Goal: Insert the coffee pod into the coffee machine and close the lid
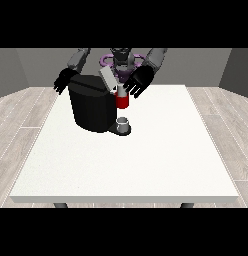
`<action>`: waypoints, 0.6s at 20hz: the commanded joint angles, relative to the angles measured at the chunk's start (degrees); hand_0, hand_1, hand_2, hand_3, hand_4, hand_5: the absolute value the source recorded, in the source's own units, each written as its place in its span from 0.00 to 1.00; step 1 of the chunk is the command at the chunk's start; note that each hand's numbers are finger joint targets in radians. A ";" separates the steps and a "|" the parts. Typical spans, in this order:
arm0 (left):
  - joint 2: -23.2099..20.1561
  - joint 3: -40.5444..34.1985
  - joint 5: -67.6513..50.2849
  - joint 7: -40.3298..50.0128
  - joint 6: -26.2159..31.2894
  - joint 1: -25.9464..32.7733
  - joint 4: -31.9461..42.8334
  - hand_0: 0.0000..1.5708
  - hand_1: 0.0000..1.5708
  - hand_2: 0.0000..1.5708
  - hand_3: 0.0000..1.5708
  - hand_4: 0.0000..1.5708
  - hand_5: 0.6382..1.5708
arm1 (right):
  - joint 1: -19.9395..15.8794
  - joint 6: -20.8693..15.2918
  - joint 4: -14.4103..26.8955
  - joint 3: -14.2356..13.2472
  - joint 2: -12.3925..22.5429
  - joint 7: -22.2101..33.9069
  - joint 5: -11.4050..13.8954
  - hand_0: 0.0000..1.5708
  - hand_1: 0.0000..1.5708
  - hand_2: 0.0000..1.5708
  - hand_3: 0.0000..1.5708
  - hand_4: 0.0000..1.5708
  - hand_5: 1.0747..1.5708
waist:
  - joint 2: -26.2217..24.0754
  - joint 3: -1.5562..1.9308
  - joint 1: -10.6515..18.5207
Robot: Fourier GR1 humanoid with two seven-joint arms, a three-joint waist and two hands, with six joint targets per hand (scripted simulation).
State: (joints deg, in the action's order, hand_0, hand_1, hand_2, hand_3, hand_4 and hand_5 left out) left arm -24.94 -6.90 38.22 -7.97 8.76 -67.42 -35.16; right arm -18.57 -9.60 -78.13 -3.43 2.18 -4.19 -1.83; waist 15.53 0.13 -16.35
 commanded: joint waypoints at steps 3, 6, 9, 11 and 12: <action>-0.24 1.07 1.23 -1.31 1.02 2.44 0.78 0.70 0.70 0.73 0.62 0.26 1.00 | 2.02 -0.90 -0.72 0.49 -0.29 0.26 0.75 0.00 0.00 0.00 0.00 0.28 1.00 | -2.21 -0.13 0.78; 0.77 1.52 2.14 -1.15 -1.55 2.13 -0.59 0.68 0.68 0.71 0.60 0.24 1.00 | -1.45 3.27 1.26 -3.86 3.12 -1.62 -3.64 0.00 0.00 0.00 0.00 0.30 1.00 | 0.47 -0.10 1.29; 1.88 1.37 1.75 -0.34 -0.65 1.23 -0.77 0.67 0.67 0.71 0.61 0.23 1.00 | -0.31 -0.95 2.14 -0.99 0.15 -1.26 0.16 0.00 0.00 0.00 0.00 0.26 1.00 | -1.15 -0.11 2.40; -2.81 -0.09 2.22 -1.49 -0.86 -1.96 0.47 0.68 0.68 0.71 0.61 0.23 1.00 | -2.59 -0.26 -0.63 0.00 0.95 0.35 0.46 0.00 0.00 0.00 0.00 0.30 1.00 | 2.38 -0.13 -0.38; -2.67 -0.36 1.62 -3.21 -0.42 1.43 1.11 0.68 0.68 0.71 0.59 0.24 1.00 | 0.20 0.06 -1.62 -0.27 1.20 1.09 -0.04 0.00 0.00 0.00 0.00 0.30 1.00 | 0.08 -0.14 0.06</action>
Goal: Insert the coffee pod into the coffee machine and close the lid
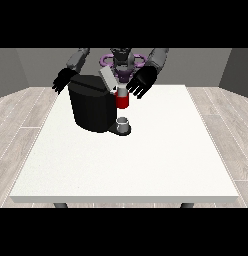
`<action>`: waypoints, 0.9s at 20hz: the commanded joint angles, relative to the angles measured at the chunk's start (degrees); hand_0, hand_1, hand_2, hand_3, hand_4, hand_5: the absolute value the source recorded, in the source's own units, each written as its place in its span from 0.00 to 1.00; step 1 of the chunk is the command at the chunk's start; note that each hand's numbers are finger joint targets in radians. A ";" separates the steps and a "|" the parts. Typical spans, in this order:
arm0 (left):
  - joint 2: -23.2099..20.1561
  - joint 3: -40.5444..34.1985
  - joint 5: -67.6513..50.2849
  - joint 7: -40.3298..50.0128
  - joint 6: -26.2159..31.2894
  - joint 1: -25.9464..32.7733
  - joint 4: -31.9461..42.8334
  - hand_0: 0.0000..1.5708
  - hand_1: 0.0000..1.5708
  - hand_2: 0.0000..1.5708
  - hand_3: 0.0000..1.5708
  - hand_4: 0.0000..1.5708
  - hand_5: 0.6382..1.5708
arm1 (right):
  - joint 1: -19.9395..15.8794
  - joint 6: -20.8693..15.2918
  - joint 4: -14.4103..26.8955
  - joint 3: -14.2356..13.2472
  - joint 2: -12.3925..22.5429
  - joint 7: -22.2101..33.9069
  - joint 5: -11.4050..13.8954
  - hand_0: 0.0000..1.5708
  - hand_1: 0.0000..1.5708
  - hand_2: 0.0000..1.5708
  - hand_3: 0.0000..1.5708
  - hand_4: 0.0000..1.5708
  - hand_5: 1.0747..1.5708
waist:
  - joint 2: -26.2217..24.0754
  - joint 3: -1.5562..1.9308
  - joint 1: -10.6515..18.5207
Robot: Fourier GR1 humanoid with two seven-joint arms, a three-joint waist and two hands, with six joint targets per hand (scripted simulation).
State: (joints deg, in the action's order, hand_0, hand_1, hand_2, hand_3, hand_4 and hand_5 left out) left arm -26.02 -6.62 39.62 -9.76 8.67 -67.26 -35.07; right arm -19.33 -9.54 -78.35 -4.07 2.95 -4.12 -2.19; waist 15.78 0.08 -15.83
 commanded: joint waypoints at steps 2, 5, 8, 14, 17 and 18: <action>-1.21 0.45 0.77 -2.24 1.33 0.82 0.95 0.58 0.58 0.65 0.55 0.23 1.00 | -0.04 -0.66 -0.69 -0.14 0.34 1.45 0.23 0.00 0.00 0.00 0.00 0.26 1.00 | 0.34 -0.08 -0.16; 0.33 3.47 3.66 -0.71 1.72 1.55 1.83 0.00 0.00 0.00 0.00 0.00 1.00 | 0.99 -1.82 -2.07 3.53 -2.62 3.00 1.91 0.00 0.00 0.00 0.00 0.28 1.00 | -1.32 -0.09 -1.34; 1.76 4.11 3.67 0.93 3.66 0.60 -0.22 0.00 0.00 0.00 0.00 0.00 1.00 | 2.36 -2.02 3.59 0.71 -1.60 -3.92 2.12 0.00 0.00 0.00 0.00 0.23 1.00 | -1.46 -0.05 1.45; 2.44 3.12 3.66 1.22 2.58 0.33 -0.56 0.00 0.00 0.00 0.00 0.00 1.00 | 1.70 -0.42 3.83 -0.08 -0.28 -2.23 0.76 0.00 0.00 0.00 0.00 0.24 1.00 | -2.11 -0.06 1.31; 0.39 3.41 4.35 -0.02 4.49 1.41 -0.05 0.00 0.00 0.00 0.00 0.00 1.00 | 2.35 -1.02 2.67 0.40 -0.79 -2.00 1.01 0.00 0.00 0.00 0.00 0.26 1.00 | -3.69 -0.08 1.86; -0.87 2.56 4.34 -0.82 3.00 2.76 0.40 0.00 0.00 0.00 0.00 0.00 1.00 | 4.65 1.13 0.88 1.30 -0.66 -1.28 0.06 0.00 0.00 0.00 0.00 0.23 1.00 | -4.38 -0.08 0.61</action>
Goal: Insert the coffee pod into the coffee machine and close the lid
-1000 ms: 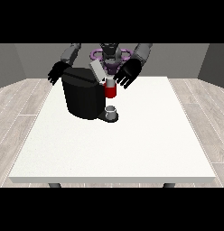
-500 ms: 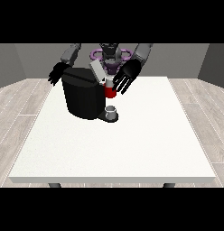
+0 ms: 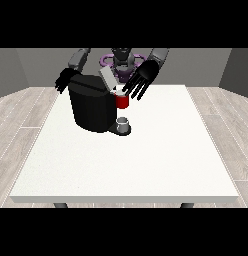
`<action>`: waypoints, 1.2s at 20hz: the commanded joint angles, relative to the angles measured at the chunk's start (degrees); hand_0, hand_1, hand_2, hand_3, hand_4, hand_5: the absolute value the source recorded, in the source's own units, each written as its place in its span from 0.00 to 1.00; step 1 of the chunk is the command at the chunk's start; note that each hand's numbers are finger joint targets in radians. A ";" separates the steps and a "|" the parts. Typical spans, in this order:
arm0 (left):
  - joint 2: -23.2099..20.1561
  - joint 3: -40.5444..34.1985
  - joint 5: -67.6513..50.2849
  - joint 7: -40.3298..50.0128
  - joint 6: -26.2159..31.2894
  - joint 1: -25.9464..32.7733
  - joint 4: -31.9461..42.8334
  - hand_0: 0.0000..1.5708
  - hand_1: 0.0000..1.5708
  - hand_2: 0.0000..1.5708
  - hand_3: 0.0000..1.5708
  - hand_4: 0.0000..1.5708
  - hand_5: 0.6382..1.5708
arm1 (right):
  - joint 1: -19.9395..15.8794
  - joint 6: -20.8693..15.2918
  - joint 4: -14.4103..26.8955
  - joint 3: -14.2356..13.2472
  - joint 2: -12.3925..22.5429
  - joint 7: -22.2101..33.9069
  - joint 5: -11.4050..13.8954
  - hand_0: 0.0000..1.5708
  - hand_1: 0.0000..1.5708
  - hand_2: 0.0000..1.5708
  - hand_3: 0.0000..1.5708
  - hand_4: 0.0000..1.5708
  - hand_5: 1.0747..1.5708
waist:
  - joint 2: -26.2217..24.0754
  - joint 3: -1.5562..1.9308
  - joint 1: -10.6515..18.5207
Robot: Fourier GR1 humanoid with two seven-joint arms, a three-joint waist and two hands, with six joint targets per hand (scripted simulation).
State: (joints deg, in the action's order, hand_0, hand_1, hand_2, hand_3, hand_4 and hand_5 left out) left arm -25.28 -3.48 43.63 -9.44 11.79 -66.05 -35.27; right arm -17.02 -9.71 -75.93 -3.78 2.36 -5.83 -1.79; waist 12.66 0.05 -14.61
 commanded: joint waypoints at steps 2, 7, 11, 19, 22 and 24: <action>1.51 0.15 0.17 1.14 1.23 0.38 -0.60 0.00 0.00 0.00 0.00 0.00 1.00 | -0.71 -0.95 0.49 -0.40 -1.00 0.61 -0.67 0.00 0.00 0.00 0.00 0.24 1.00 | -2.32 -0.04 1.36; 3.27 -0.64 -1.23 -0.93 0.16 6.37 -1.81 0.00 0.00 0.00 0.00 0.00 1.00 | 5.43 0.09 0.51 -0.87 -1.44 -1.35 -1.93 0.00 0.00 0.00 0.00 0.28 1.00 | -6.99 -0.04 3.40; 6.84 -6.42 -7.89 0.50 0.12 8.72 -1.57 0.00 0.00 0.00 0.00 0.00 1.00 | 7.32 0.17 -0.03 -1.17 -0.76 0.57 -2.11 0.00 0.00 0.00 0.00 0.25 1.00 | -11.59 -0.07 5.55; 17.31 -15.30 -20.73 -3.08 -0.32 19.74 -1.52 0.00 0.00 0.00 0.00 0.00 1.00 | 12.11 4.11 -2.59 -0.13 3.77 1.84 -0.96 0.00 0.00 0.00 0.00 0.23 1.00 | -22.91 -0.12 10.33; 17.43 -16.62 -22.63 -4.72 -0.40 23.93 -2.35 0.00 0.00 0.00 0.00 0.00 1.00 | 13.22 8.42 -4.84 -0.40 5.59 1.80 -3.37 0.00 0.00 0.00 0.00 0.24 1.00 | -24.84 -0.08 11.27; 18.36 -17.01 -23.78 -5.21 -0.43 25.40 -3.16 0.00 0.00 0.00 0.00 0.12 1.00 | 10.45 7.90 -5.94 -0.03 5.49 3.92 -3.31 0.00 0.00 0.00 0.00 0.16 1.00 | -24.83 -0.08 13.43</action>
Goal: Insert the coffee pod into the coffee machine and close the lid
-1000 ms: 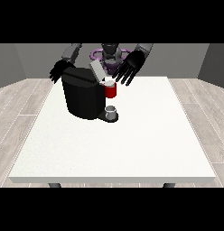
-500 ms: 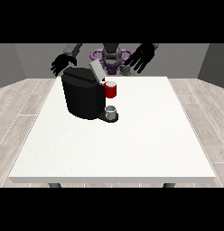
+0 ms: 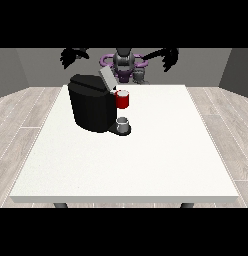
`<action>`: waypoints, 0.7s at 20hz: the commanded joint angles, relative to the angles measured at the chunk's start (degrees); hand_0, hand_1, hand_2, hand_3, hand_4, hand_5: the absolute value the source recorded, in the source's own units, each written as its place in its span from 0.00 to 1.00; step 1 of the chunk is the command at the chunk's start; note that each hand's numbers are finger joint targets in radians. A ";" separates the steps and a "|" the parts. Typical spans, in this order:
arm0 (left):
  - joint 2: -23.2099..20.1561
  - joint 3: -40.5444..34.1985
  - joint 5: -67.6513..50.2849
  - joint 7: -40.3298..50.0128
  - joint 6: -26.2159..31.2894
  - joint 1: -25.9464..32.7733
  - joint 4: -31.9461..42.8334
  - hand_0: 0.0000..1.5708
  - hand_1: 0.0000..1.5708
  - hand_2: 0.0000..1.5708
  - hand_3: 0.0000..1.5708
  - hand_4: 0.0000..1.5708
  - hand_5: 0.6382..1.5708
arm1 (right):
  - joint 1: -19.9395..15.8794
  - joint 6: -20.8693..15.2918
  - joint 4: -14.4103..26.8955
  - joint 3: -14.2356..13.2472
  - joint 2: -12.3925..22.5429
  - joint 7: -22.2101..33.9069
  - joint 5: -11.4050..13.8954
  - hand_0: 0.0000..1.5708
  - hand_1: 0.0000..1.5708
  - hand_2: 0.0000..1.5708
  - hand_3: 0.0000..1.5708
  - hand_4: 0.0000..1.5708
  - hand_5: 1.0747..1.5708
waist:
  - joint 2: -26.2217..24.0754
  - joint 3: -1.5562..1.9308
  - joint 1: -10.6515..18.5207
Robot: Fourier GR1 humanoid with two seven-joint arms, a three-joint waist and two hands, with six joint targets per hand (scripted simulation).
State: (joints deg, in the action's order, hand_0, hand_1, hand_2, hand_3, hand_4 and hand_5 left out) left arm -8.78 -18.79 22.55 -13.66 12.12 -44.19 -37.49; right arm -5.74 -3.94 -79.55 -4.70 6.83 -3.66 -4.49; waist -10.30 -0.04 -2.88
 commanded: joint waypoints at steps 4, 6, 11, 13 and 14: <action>3.07 -2.60 -5.74 -1.45 1.88 7.73 -1.78 0.00 0.00 0.00 0.00 0.06 1.00 | -3.96 2.53 -5.86 0.75 2.94 5.23 -0.54 0.00 0.00 0.00 0.00 0.03 1.00 | -3.70 0.02 3.63; 6.28 -1.38 -5.97 0.16 -0.33 7.97 -3.71 0.00 0.00 0.00 0.00 0.00 1.00 | -5.01 4.49 -4.52 0.21 3.15 5.01 -2.14 0.00 0.00 0.00 0.00 0.00 1.00 | -1.73 0.04 5.23; 6.72 -1.45 -9.72 0.20 4.19 13.20 -7.00 0.00 0.00 0.00 0.00 0.00 1.00 | -6.00 4.71 -6.05 3.58 3.00 9.15 0.39 0.00 0.00 0.00 0.00 0.00 1.00 | -3.57 0.03 7.75; 6.65 -1.19 -10.96 -0.90 6.49 14.86 -8.36 0.00 0.00 0.00 0.00 0.09 1.00 | -9.26 4.37 -5.88 3.05 4.01 9.93 1.09 0.00 0.00 0.00 0.00 0.09 1.00 | -2.91 0.03 9.78; 4.97 -2.74 -13.32 3.22 7.85 11.29 -9.35 0.00 0.00 0.00 0.00 0.09 1.00 | -8.70 3.74 -4.41 4.47 2.86 7.45 3.03 0.00 0.00 0.00 0.00 0.15 1.00 | -1.21 0.04 10.17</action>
State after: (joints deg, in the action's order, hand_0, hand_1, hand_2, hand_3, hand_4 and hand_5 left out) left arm -3.15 -20.65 12.65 -13.32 17.23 -32.89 -44.22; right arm -13.01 0.05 -84.48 -2.03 10.11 4.01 -3.75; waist -12.88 -0.02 5.50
